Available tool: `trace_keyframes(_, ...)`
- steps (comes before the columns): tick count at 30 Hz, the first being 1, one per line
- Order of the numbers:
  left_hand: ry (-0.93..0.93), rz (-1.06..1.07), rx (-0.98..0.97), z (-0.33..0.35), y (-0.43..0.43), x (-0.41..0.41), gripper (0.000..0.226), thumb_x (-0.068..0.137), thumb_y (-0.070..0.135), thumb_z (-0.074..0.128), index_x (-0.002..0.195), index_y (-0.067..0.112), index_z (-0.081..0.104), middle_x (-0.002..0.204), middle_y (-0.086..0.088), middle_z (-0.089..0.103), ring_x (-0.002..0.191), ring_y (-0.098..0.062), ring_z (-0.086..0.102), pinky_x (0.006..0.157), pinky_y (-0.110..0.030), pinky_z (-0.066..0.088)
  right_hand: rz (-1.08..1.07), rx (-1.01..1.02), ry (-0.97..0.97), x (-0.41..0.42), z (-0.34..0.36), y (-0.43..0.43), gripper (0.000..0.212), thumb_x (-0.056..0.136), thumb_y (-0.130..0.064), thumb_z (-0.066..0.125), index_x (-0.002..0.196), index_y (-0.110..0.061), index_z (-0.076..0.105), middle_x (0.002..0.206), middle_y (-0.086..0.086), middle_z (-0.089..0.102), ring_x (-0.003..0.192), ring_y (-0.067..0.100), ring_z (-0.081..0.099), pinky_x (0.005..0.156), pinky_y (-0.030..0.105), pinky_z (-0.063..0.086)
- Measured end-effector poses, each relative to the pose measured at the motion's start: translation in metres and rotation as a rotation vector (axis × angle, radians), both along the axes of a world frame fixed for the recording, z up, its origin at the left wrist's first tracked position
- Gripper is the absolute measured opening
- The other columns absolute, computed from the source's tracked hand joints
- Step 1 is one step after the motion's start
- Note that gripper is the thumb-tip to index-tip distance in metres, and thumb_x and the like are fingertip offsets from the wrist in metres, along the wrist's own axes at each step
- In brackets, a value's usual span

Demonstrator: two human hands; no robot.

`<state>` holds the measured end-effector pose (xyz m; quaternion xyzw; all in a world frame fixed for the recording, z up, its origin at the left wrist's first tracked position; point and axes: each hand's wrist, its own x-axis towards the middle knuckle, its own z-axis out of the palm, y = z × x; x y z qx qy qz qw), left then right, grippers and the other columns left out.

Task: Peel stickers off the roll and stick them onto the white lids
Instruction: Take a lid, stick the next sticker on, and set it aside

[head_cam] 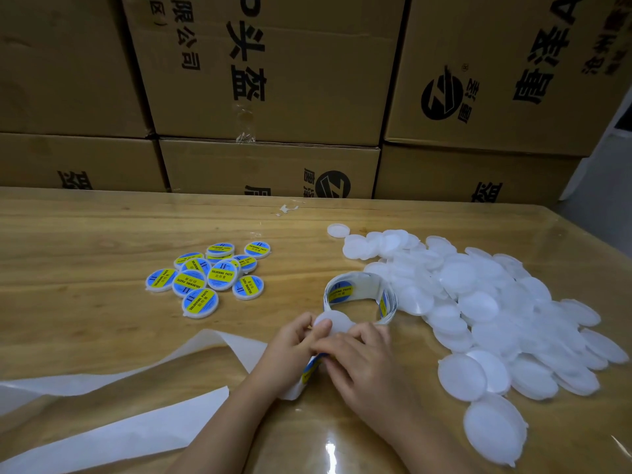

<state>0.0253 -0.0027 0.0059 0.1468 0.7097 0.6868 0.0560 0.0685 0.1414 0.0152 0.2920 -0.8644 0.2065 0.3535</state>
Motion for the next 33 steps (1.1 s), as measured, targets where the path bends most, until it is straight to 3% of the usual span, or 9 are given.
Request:
trace_keyframes(4,0.046,0.033,-0.054,-0.002,0.0,-0.001,0.034,0.08,0.043,0.056,0.069,0.012,0.046,0.057,0.007,0.038,0.058,-0.007,0.035,0.054,-0.018,0.033,0.087,-0.03,-0.057,0.001,0.002,0.001,0.018,0.088,-0.011,0.06,0.101,-0.023,0.064,0.092,-0.016,0.066,0.074,0.014,0.045,0.075,0.025,0.039)
trace_keyframes(8,0.095,0.076,-0.103,-0.004,0.0,-0.001,0.035,0.081,0.046,0.055,0.063,0.019,0.042,0.052,0.015,0.035,0.053,-0.003,0.033,0.051,-0.016,0.031,0.122,-0.036,-0.097,0.002,0.003,0.003,0.024,0.086,-0.005,0.062,0.101,-0.023,0.067,0.098,-0.016,0.066,0.073,0.015,0.043,0.076,0.022,0.04)
trace_keyframes(13,0.137,0.139,-0.229,-0.01,-0.001,-0.003,0.038,0.091,0.036,0.056,0.056,0.032,0.045,0.048,0.016,0.037,0.05,-0.001,0.033,0.049,-0.015,0.03,0.13,0.012,-0.082,0.001,0.003,0.004,0.022,0.085,-0.006,0.059,0.093,-0.021,0.072,0.092,-0.011,0.065,0.073,0.018,0.047,0.074,0.029,0.044)
trace_keyframes(19,0.116,0.231,-0.247,-0.007,-0.002,-0.005,0.039,0.093,0.031,0.055,0.06,0.019,0.037,0.051,0.013,0.034,0.052,-0.004,0.031,0.05,-0.019,0.029,0.064,-0.052,-0.063,0.001,0.004,0.005,0.007,0.079,-0.012,0.069,0.081,-0.019,0.07,0.088,-0.007,0.062,0.076,0.016,0.052,0.074,0.03,0.041)
trace_keyframes(24,0.02,0.288,-0.134,-0.003,-0.008,-0.005,0.043,0.095,0.035,0.052,0.077,-0.003,0.045,0.067,-0.003,0.04,0.063,-0.013,0.038,0.061,-0.031,0.033,-0.01,-0.17,-0.068,0.0,0.002,0.005,0.005,0.08,-0.019,0.066,0.08,-0.022,0.07,0.093,-0.005,0.06,0.08,0.013,0.054,0.076,0.034,0.039)
trace_keyframes(30,-0.017,0.336,-0.096,-0.002,-0.007,-0.006,0.034,0.095,0.03,0.05,0.065,0.016,0.044,0.058,0.005,0.039,0.057,-0.009,0.039,0.057,-0.028,0.033,-0.015,-0.367,-0.06,-0.007,-0.004,0.008,0.007,0.08,-0.015,0.062,0.083,-0.018,0.068,0.093,-0.003,0.059,0.086,0.009,0.054,0.076,0.037,0.043)
trace_keyframes(33,0.008,0.358,-0.064,-0.004,-0.007,-0.007,0.031,0.097,0.023,0.048,0.069,0.011,0.047,0.055,0.007,0.044,0.054,-0.008,0.041,0.053,-0.02,0.036,0.03,-0.526,-0.099,-0.008,-0.003,0.011,0.008,0.083,-0.015,0.06,0.085,-0.02,0.065,0.092,-0.011,0.06,0.09,0.009,0.057,0.076,0.033,0.047)
